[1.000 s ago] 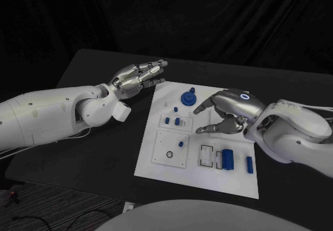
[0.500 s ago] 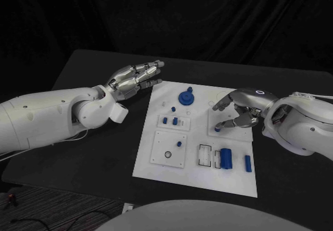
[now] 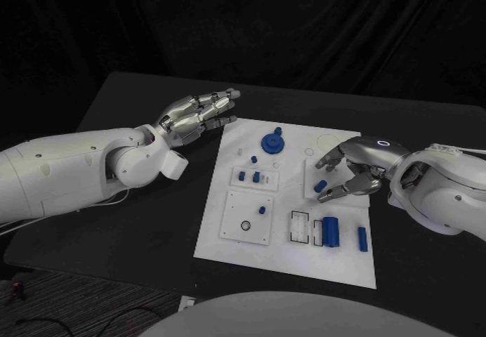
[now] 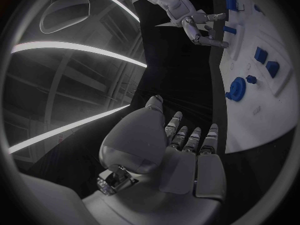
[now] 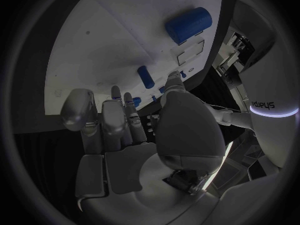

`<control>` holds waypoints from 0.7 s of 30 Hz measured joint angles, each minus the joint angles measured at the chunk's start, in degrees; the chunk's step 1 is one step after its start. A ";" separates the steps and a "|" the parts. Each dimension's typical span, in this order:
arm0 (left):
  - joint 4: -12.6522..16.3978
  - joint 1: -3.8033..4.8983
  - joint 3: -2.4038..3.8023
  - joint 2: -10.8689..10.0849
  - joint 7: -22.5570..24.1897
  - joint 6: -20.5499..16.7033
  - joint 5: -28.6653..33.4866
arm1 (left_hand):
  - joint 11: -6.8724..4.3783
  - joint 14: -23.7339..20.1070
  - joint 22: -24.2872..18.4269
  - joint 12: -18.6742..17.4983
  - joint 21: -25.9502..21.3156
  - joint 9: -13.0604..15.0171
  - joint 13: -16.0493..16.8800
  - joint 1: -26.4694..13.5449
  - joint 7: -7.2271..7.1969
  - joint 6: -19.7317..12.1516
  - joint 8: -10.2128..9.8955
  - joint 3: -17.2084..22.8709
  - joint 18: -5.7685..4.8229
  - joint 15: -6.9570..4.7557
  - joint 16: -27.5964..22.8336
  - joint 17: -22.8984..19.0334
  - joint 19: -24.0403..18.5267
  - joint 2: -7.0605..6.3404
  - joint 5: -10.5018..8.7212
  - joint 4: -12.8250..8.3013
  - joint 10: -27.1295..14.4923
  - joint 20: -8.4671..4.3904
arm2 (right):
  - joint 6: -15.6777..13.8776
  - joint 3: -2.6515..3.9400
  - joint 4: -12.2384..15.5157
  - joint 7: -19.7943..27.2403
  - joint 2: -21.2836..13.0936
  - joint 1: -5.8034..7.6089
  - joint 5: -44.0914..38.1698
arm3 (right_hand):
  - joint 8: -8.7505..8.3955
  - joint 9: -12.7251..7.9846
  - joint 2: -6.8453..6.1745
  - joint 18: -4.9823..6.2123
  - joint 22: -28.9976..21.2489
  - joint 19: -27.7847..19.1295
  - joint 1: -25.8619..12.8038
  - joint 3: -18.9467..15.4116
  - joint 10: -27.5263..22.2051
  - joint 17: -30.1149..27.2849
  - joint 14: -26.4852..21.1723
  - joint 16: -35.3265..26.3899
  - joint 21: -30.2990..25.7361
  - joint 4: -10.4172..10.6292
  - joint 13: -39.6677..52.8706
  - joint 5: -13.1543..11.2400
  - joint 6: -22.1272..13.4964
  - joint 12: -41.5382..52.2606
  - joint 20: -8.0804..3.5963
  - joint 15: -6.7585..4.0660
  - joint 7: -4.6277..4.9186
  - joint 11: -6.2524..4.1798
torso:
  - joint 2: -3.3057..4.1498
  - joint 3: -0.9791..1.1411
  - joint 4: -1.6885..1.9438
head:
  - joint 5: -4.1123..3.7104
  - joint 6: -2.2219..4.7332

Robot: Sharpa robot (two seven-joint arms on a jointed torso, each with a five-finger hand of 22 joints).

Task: Assemble the parts on the task board

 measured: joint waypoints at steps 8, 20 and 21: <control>-0.14 -0.13 0.00 -0.01 0.00 0.01 0.00 | 0.00 0.00 0.06 0.00 0.00 0.00 0.00 0.00 0.00 0.00 0.00 0.00 0.00 0.00 0.00 -0.01 0.00 0.00 0.23 0.00 0.00 0.00 | -0.26 0.01 -0.27 1.17 -0.15 -0.52 0.30 | 0.00 0.00 -0.27 0.01 0.00 0.00 0.27 -0.16 0.67 0.81 0.00 0.45 0.00 0.16 0.00 0.00 0.00 0.00 0.00 0.00 0.00 0.06 | 0.03 0.02 -0.02 | 0.03 0.00; -0.30 -0.33 0.00 0.08 -0.06 0.04 0.00 | 0.00 -0.21 0.09 0.00 0.00 -0.01 0.00 0.34 0.07 0.35 0.00 0.25 0.00 0.21 0.00 0.04 0.21 0.11 0.95 -0.25 0.00 0.21 | -1.14 0.14 -0.49 3.58 0.25 -1.72 0.65 | 0.90 0.70 8.64 0.01 -0.01 -0.21 17.98 12.85 4.60 0.30 0.01 0.72 -1.12 -4.45 0.13 8.89 4.05 0.45 -0.21 -0.42 0.36 -0.77 | 0.09 0.04 -0.04 | -0.18 0.00; -0.31 -0.36 0.00 0.11 -0.07 0.05 0.00 | 0.00 -0.21 0.09 0.00 0.00 -0.01 0.00 0.41 0.07 0.35 0.00 0.25 0.00 0.21 0.00 0.04 0.21 0.04 0.95 -0.25 0.00 0.21 | -1.29 0.17 -0.49 3.81 0.33 -1.86 0.67 | 0.90 0.72 8.56 0.02 -0.01 -0.21 18.65 13.32 4.96 0.30 0.01 0.72 -1.12 -4.59 0.12 8.89 4.39 0.46 -0.21 -0.42 0.70 -0.76 | 0.10 0.04 -0.04 | -0.17 0.00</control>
